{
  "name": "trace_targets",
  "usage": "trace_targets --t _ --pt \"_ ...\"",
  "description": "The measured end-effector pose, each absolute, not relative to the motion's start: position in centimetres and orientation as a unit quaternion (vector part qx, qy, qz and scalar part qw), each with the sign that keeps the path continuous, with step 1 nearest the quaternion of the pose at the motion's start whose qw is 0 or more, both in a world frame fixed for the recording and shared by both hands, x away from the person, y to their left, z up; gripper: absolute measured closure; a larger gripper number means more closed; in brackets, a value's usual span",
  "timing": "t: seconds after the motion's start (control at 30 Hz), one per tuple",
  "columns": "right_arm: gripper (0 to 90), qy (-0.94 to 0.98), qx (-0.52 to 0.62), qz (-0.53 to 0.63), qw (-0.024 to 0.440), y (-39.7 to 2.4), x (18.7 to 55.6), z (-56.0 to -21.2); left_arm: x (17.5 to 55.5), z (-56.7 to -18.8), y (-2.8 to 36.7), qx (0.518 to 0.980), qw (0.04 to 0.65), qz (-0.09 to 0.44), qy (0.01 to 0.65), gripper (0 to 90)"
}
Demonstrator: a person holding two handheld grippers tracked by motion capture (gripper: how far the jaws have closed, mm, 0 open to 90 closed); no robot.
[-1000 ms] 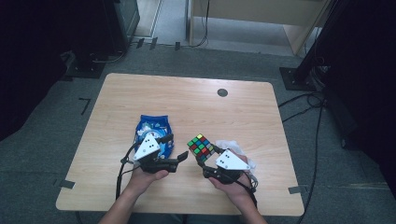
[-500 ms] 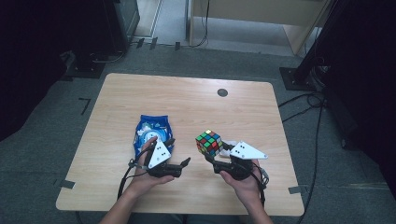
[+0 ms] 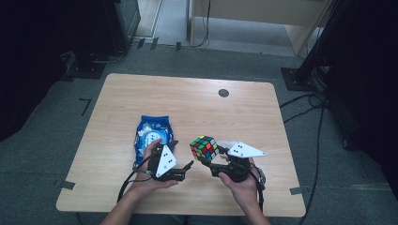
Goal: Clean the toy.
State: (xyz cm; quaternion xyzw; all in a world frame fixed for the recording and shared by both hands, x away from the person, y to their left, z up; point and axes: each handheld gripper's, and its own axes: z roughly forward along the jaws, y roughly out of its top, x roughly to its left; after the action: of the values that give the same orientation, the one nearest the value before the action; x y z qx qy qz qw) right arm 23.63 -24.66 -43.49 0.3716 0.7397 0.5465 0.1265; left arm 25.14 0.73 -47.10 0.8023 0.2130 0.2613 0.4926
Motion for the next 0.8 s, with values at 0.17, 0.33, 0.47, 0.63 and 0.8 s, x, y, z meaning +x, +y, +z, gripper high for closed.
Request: trace_targets --t 0.17,0.33,0.47,0.63,0.8 --pt "34.8 0.742 0.374 0.543 0.119 -24.3 23.6 -43.6 24.9 -46.9 0.6 0.802 0.493 0.265 0.207 15.0" --pt "34.8 0.741 0.384 0.541 0.108 -24.3 23.8 -44.0 24.6 -46.9 0.1 0.806 0.496 0.258 0.193 15.3" --pt "34.8 0.735 0.39 0.544 0.108 -24.4 23.8 -43.9 24.3 -47.1 -0.3 0.809 0.492 0.264 0.183 15.4" --pt "34.8 0.738 0.387 0.546 0.093 -24.1 23.8 -44.0 24.2 -47.1 -0.5 0.809 0.492 0.268 0.178 15.8" --pt "34.8 0.739 0.391 0.543 0.078 -23.7 23.8 -44.2 23.9 -47.1 -0.6 0.809 0.49 0.28 0.166 16.4"
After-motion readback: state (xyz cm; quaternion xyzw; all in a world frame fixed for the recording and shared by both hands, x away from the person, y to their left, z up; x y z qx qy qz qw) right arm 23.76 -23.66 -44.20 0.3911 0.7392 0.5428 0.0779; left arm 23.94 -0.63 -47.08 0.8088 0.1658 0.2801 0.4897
